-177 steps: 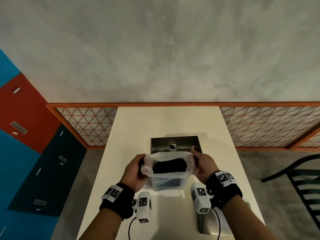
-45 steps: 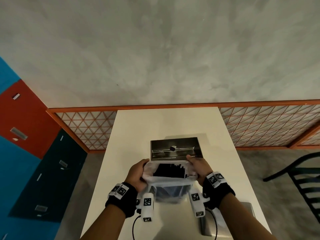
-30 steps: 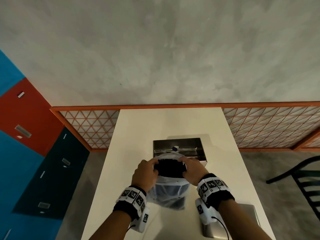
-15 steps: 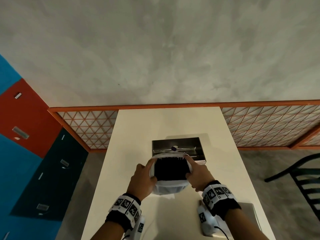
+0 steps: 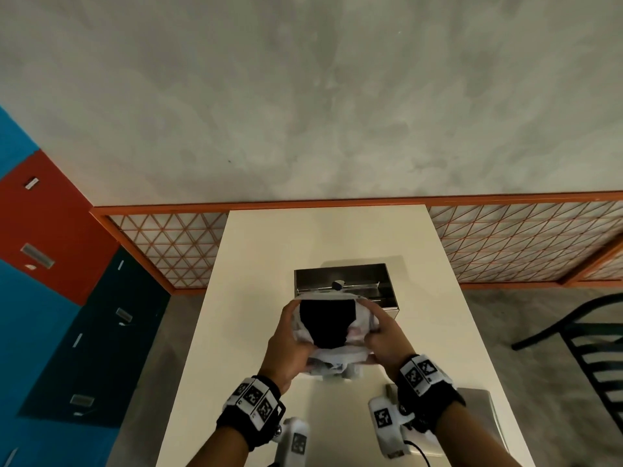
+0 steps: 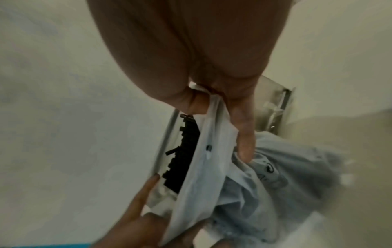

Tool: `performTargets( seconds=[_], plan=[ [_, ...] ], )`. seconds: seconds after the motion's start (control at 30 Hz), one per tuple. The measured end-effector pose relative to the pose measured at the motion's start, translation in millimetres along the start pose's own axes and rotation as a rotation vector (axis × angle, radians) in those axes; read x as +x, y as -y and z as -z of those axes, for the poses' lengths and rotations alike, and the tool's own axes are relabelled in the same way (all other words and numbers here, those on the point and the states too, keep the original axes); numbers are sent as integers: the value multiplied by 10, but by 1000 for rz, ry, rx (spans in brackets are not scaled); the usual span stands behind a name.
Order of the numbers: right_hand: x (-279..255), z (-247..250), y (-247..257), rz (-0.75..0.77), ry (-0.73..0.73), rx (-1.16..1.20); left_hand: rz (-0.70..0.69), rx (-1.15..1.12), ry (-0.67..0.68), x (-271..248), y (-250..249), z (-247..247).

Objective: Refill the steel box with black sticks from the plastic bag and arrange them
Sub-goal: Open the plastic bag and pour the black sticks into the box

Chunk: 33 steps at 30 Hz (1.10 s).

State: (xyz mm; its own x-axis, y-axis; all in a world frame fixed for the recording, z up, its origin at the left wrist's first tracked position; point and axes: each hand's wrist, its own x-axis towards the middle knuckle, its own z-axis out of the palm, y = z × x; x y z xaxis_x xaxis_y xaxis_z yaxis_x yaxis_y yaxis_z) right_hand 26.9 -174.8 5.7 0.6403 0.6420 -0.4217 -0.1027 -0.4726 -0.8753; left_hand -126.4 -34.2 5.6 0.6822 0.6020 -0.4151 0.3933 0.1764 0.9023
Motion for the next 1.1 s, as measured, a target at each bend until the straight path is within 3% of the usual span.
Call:
performTargets(
  seconds=[0.07, 0.2, 0.27, 0.37, 0.6, 0.8, 1.0, 1.1],
  plan=[
    [-32, -61, -36, 16, 41, -130, 29, 70, 13, -35, 10, -62],
    [-93, -214, -68, -157, 43, -173, 127, 252, 23, -111, 24, -154],
    [-42, -289, -199, -15, -2, -129, 135, 257, 37, -137, 43, -207],
    [-18, -324, -308, 178, -8, 11, 147, 136, 60, -147, 11, -257],
    [-107, -162, -72, 59, -6, 568, 41, -212, 90, -186, -164, -265],
    [-169, -199, 17, 115, -22, 480, -135, -454, -47, -228, -217, -359],
    [-195, -250, -95, 103, -74, 447, -134, -486, -122, -173, -147, -356],
    [-266, -184, 2, 192, -17, 517, -180, -489, -102, -293, -266, -389]
  ],
)
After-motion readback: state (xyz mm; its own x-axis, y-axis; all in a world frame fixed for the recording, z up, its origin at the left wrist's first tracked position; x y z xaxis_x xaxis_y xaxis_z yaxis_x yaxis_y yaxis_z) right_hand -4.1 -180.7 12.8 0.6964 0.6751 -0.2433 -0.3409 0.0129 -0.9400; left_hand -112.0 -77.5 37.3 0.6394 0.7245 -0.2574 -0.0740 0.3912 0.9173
